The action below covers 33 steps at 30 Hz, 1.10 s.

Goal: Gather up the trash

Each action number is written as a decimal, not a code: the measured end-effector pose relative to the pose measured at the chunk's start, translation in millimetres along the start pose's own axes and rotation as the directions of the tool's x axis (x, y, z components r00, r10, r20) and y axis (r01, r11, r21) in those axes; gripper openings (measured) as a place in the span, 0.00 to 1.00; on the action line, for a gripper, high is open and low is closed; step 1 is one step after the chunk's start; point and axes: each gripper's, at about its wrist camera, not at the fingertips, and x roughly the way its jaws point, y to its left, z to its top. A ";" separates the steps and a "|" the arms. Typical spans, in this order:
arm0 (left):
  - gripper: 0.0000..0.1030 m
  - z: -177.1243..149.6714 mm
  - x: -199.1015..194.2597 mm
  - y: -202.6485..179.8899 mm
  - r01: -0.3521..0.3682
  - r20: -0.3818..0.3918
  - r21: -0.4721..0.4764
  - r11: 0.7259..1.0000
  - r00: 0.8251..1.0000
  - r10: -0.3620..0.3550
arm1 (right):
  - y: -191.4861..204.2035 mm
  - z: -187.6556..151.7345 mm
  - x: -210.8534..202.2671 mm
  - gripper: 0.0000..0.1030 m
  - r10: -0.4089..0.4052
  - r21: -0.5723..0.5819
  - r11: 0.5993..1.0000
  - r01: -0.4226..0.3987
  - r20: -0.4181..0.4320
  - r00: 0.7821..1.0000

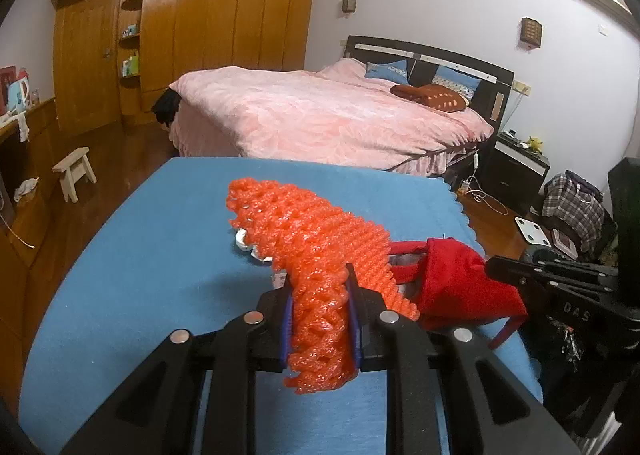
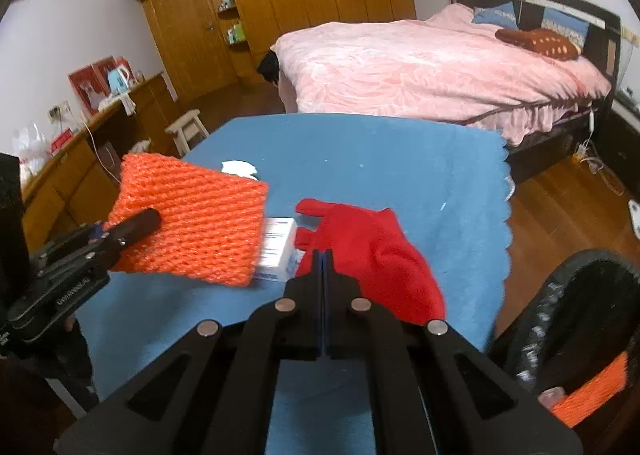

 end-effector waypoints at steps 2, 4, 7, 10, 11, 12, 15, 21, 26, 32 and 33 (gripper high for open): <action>0.21 -0.8 -0.9 -0.6 0.001 0.003 -0.002 1.000 1.000 -0.001 | -6.1 0.5 5.9 0.15 -0.035 0.016 0.999 0.035 -0.016 0.999; 0.21 -0.8 -0.7 -0.8 0.002 0.000 -0.001 1.000 1.000 -0.002 | -12.4 -1.3 12.1 0.45 -0.056 0.043 0.997 0.057 -0.031 0.998; 0.21 -1.5 0.2 -0.8 0.003 -0.008 0.001 1.000 1.000 -0.003 | -18.5 -6.5 23.4 0.58 -0.115 0.044 0.992 0.117 -0.054 0.992; 0.21 -1.0 2.0 1.5 0.004 -0.016 0.000 1.000 1.000 -0.004 | -26.7 -12.2 31.9 0.72 -0.159 0.070 0.984 0.165 -0.076 0.984; 0.21 -0.4 2.7 1.7 0.005 -0.018 -0.001 1.000 1.000 -0.005 | -29.1 -14.3 34.3 0.73 -0.174 0.077 0.981 0.180 -0.086 0.981; 0.21 -0.5 3.5 1.6 0.005 -0.020 -0.002 1.000 1.000 -0.005 | -32.4 -17.0 37.8 0.73 -0.182 0.086 0.978 0.191 -0.099 0.978; 0.21 0.2 4.8 1.1 0.005 -0.022 -0.003 1.000 1.000 -0.005 | -36.2 -22.1 45.3 0.68 -0.165 0.095 0.979 0.178 -0.130 0.978; 0.22 0.7 8.1 1.0 0.004 -0.029 -0.007 1.000 1.000 -0.004 | -31.8 -21.7 41.5 0.08 -0.084 0.064 0.994 0.093 -0.135 0.987; 0.22 2.0 5.3 -1.3 0.006 -0.016 -0.003 1.000 1.000 -0.006 | -17.4 -6.9 8.7 0.08 -0.045 0.023 0.999 0.046 -0.051 0.998; 0.22 5.0 -6.4 -4.9 0.014 0.018 0.002 1.000 1.000 -0.014 | -12.8 7.3 -16.8 0.09 0.005 0.028 1.000 -0.005 -0.006 1.000; 0.22 6.0 -7.9 -6.0 0.016 0.021 0.003 1.000 1.000 -0.016 | -12.5 6.8 -17.7 0.09 0.010 0.028 1.000 -0.010 -0.009 1.000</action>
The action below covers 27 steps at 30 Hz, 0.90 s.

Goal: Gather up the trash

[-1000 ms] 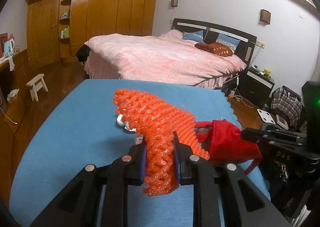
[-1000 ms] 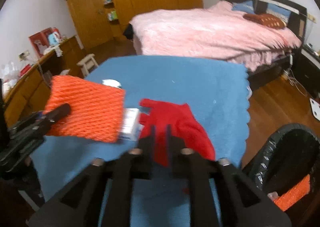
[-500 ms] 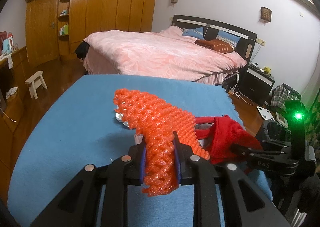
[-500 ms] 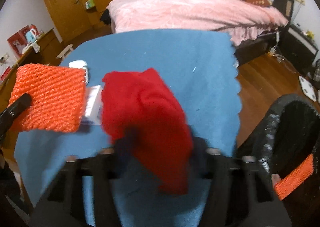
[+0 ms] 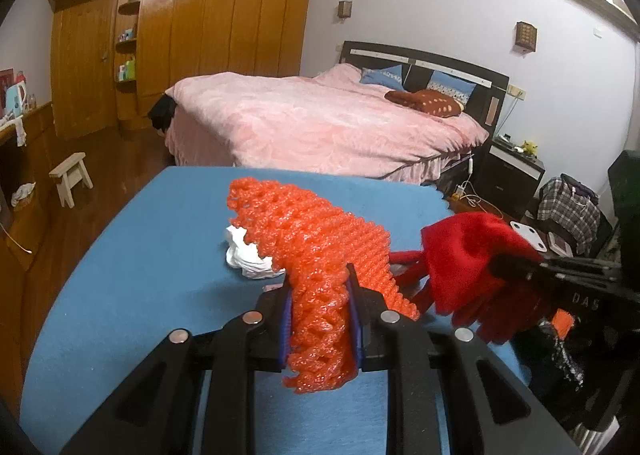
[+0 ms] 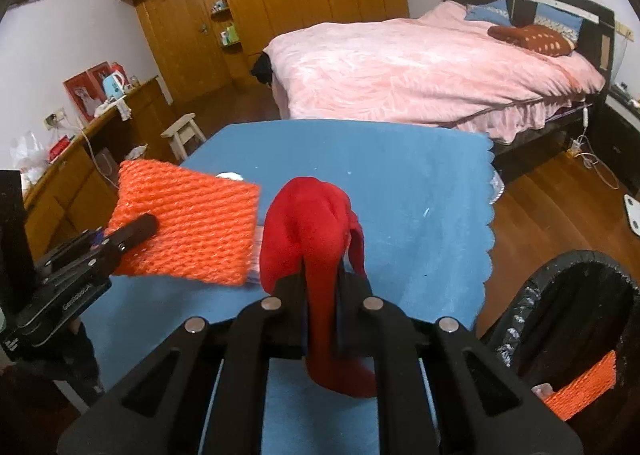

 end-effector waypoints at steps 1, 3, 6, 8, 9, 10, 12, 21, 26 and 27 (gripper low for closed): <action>0.22 1.0 -1.9 -0.9 0.001 0.004 0.001 1.000 1.000 -0.001 | 0.1 0.2 -0.9 0.09 0.002 0.000 1.000 -0.002 0.001 1.000; 0.22 1.9 -5.3 -2.4 0.002 0.011 0.005 1.000 1.000 -0.002 | 0.5 -0.1 -4.0 0.09 0.020 0.013 1.000 -0.020 0.006 1.000; 0.22 0.8 -7.7 -3.5 0.000 0.013 0.009 1.000 1.000 0.000 | 2.4 -3.5 2.6 0.11 0.023 0.018 1.000 -0.022 -0.019 1.000; 0.22 -0.3 -7.1 -2.2 -0.003 0.009 0.007 1.000 1.000 0.003 | 7.2 -9.6 10.4 0.11 0.031 0.018 0.999 -0.030 -0.046 0.998; 0.22 -0.6 -6.6 -1.3 -0.006 0.005 0.006 1.000 1.000 0.006 | 8.9 -15.4 17.5 0.11 0.026 0.014 1.000 -0.025 -0.068 0.997; 0.22 -1.9 -6.2 -0.8 -0.008 0.003 0.006 1.000 1.000 0.008 | 9.8 -19.8 22.2 0.12 0.025 0.011 1.000 -0.025 -0.083 0.996; 0.22 -5.0 -3.5 1.4 -0.015 -0.010 0.008 1.000 1.000 0.016 | 11.9 -26.7 28.1 0.20 0.024 0.009 1.000 -0.023 -0.109 0.994; 0.22 -16.3 5.8 13.8 -0.039 -0.048 -0.017 0.999 0.998 0.038 | 15.6 -24.0 26.5 0.61 -0.069 -0.042 0.997 0.067 -0.059 0.996; 0.22 -18.0 7.3 15.1 -0.035 -0.052 -0.025 0.999 0.998 0.033 | 14.9 -14.0 28.5 0.63 -0.061 -0.068 0.996 0.060 -0.014 0.998; 0.22 -17.9 7.8 14.7 -0.033 -0.052 -0.026 0.999 0.998 0.032 | 13.5 -11.7 29.8 0.63 -0.061 -0.073 0.996 0.060 -0.016 0.998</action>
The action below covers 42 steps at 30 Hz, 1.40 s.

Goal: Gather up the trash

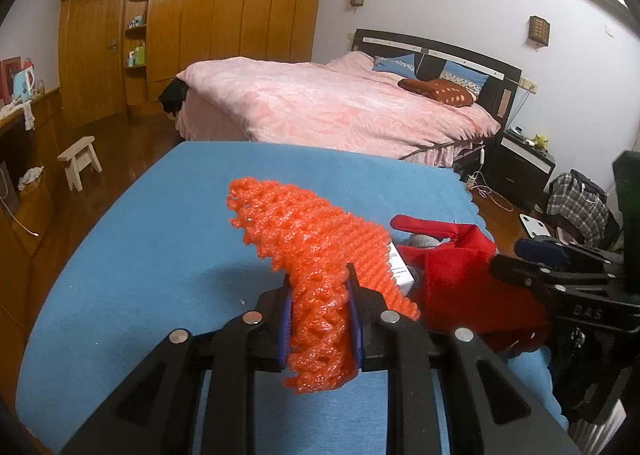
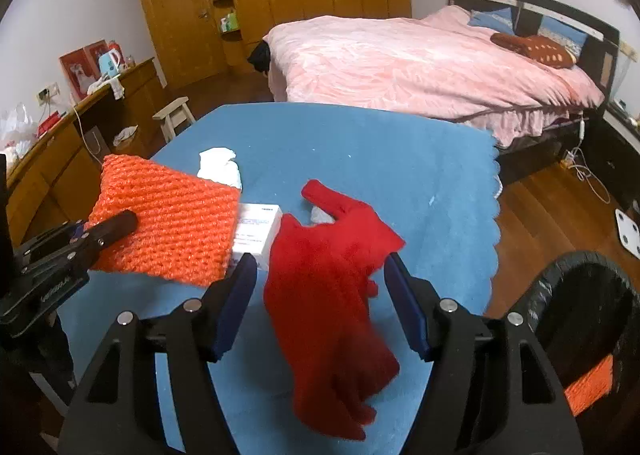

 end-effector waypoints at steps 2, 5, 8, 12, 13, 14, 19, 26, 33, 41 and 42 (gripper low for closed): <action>0.22 1.1 1.0 -0.7 0.004 0.001 0.001 1.000 1.000 -0.004 | 0.5 3.8 6.4 0.50 0.009 -0.009 1.000 -0.009 -0.008 1.000; 0.22 1.7 1.0 -0.4 0.010 0.004 0.001 1.000 1.000 -0.010 | 1.3 4.9 19.3 0.34 0.013 -0.012 1.000 -0.013 -0.047 0.999; 0.22 1.4 1.2 1.5 0.011 0.004 0.000 1.000 1.000 -0.011 | 1.7 2.0 26.7 0.09 0.025 -0.013 1.000 -0.026 -0.086 0.996; 0.22 1.1 0.7 1.4 0.012 0.005 -0.002 1.000 1.000 -0.012 | 5.1 -0.8 12.1 0.06 0.059 -0.023 0.998 -0.061 -0.061 0.996; 0.22 0.7 0.2 1.4 0.014 0.006 -0.001 1.000 1.000 -0.014 | 5.9 -0.5 7.4 0.06 0.065 -0.027 0.997 -0.066 -0.053 0.996; 0.22 -0.2 -0.6 2.0 0.015 0.007 0.000 1.000 1.000 -0.015 | 6.4 -0.4 4.5 0.06 0.070 -0.029 0.997 -0.071 -0.049 0.996; 0.22 1.2 -8.3 -2.1 0.024 0.023 0.008 1.000 0.999 -0.024 | 6.7 7.6 -23.6 0.06 0.100 -0.018 0.995 -0.099 0.004 0.995; 0.22 8.6 -22.4 -8.5 0.049 0.054 0.022 0.999 0.997 -0.050 | -6.1 22.8 -72.3 0.06 0.119 0.027 0.992 -0.123 0.109 0.987; 0.22 24.1 -39.2 -36.2 0.094 0.090 0.067 0.993 0.991 -0.100 | -24.3 32.5 -114.6 0.06 0.082 0.051 0.994 -0.093 0.187 0.979; 0.22 36.5 -43.7 -86.9 0.187 0.093 0.123 0.975 0.976 -0.199 | -65.7 21.4 -151.0 0.06 -0.024 0.106 0.994 0.001 0.214 0.977; 0.22 37.4 -43.8 -98.2 0.207 0.091 0.138 0.969 0.971 -0.220 | -70.9 17.8 -153.9 0.06 -0.035 0.114 0.993 0.010 0.215 0.976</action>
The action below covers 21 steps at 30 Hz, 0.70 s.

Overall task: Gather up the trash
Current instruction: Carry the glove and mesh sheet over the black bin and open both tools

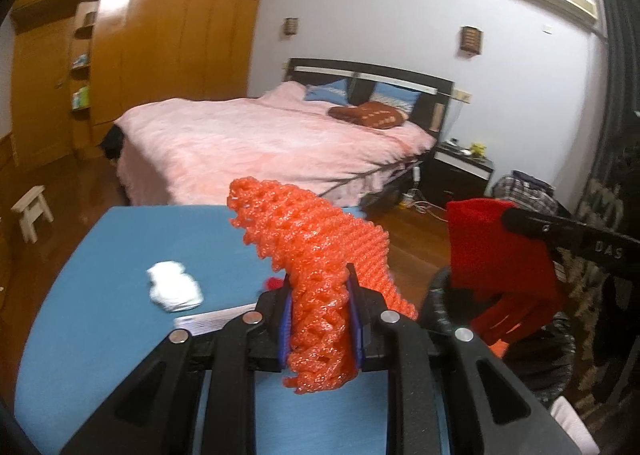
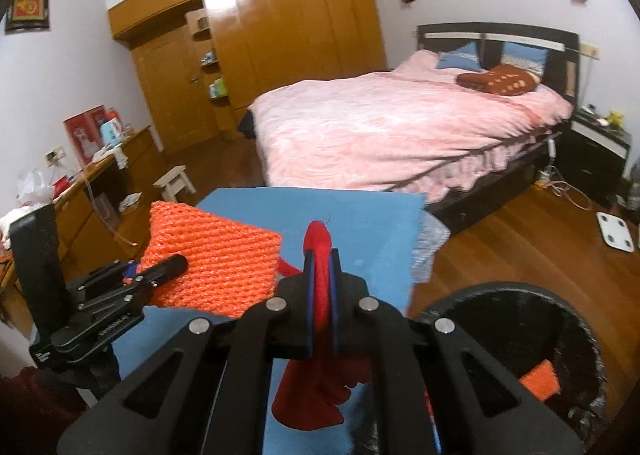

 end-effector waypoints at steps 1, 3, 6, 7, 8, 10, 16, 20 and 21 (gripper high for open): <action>0.22 2.9 3.4 -6.4 0.012 -0.001 0.008 1.000 1.000 -0.012 | -7.9 -2.4 -5.5 0.06 -0.017 0.008 1.000 0.017 0.004 1.000; 0.22 6.4 9.6 -23.5 0.046 -0.003 0.024 0.999 0.999 -0.046 | -25.0 -5.9 -16.4 0.06 -0.056 0.022 0.998 0.055 0.011 0.998; 0.22 9.4 21.5 -52.6 0.101 -0.014 0.049 0.994 0.995 -0.100 | -47.4 -11.0 -29.8 0.06 -0.102 0.052 0.994 0.101 0.018 0.995; 0.22 10.3 25.7 -63.3 0.122 -0.018 0.057 0.991 0.992 -0.122 | -56.8 -13.6 -35.5 0.06 -0.122 0.065 0.991 0.120 0.020 0.992; 0.22 10.8 30.8 -74.7 0.145 -0.024 0.066 0.987 0.989 -0.143 | -63.6 -15.8 -39.7 0.06 -0.137 0.074 0.988 0.135 0.022 0.990; 0.22 10.9 39.8 -92.7 0.178 -0.036 0.082 0.981 0.984 -0.176 | -80.0 -21.5 -47.8 0.06 -0.174 0.095 0.981 0.171 0.020 0.985; 0.24 5.0 72.5 -146.7 0.251 -0.089 0.129 0.959 0.966 -0.241 | -122.2 -42.2 -59.3 0.08 -0.256 0.149 0.956 0.254 -0.007 0.967; 0.45 -2.0 91.3 -164.8 0.286 -0.134 0.114 0.951 0.953 -0.270 | -141.9 -58.9 -61.2 0.25 -0.315 0.183 0.931 0.315 -0.032 0.949; 0.47 -2.5 93.5 -164.0 0.290 -0.140 0.108 0.951 0.951 -0.274 | -145.3 -62.4 -62.0 0.34 -0.337 0.188 0.922 0.338 -0.036 0.941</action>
